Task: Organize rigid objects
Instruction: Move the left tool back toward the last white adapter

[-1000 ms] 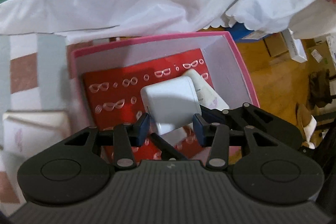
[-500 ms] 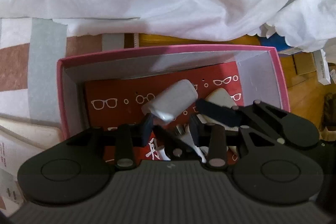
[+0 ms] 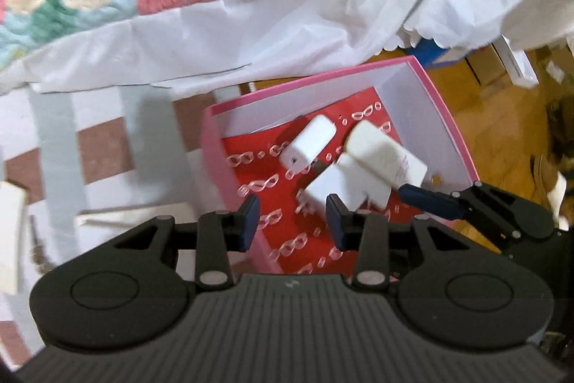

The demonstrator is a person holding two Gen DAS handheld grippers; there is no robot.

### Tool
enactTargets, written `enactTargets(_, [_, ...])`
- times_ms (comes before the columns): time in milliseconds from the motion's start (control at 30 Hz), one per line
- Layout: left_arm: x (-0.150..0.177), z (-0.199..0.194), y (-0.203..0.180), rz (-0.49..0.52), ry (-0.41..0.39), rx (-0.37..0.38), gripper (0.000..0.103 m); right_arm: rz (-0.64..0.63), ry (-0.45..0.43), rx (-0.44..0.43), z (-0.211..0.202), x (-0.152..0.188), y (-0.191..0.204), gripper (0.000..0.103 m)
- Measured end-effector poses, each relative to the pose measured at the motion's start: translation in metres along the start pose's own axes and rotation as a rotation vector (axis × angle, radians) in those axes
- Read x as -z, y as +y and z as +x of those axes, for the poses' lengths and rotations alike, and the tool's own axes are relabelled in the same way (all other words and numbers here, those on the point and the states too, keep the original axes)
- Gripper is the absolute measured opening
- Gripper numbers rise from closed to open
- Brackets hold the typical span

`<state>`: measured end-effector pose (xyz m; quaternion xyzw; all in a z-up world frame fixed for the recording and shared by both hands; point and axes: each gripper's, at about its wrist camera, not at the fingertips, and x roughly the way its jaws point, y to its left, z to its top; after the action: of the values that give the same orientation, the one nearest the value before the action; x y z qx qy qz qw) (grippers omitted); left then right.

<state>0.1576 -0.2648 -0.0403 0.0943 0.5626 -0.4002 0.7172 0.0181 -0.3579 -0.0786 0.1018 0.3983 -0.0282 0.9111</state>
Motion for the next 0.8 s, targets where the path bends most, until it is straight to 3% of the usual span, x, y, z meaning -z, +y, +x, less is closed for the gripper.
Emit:
enactTargets(233, [0.031,-0.067,0.016,0.095,-0.043,-0.038,0.040,-0.072,-0.050,-0.049,-0.044,0.000,0.055,0.060])
enactTargets(400, [0.055,-0.100,0.050,0.075,-0.082,-0.042,0.040,-0.075,-0.041,-0.192,-0.057,-0.006,0.091,0.060])
enactTargets(633, [0.099,-0.097,0.103,-0.009,-0.062,-0.048,0.040,-0.116,0.060,-0.307,-0.025,0.008,0.134,0.060])
enactTargets(800, [0.126,-0.069,0.141,-0.102,-0.018,-0.058,0.040,-0.041,0.156,-0.374,0.015,0.025,0.149,0.060])
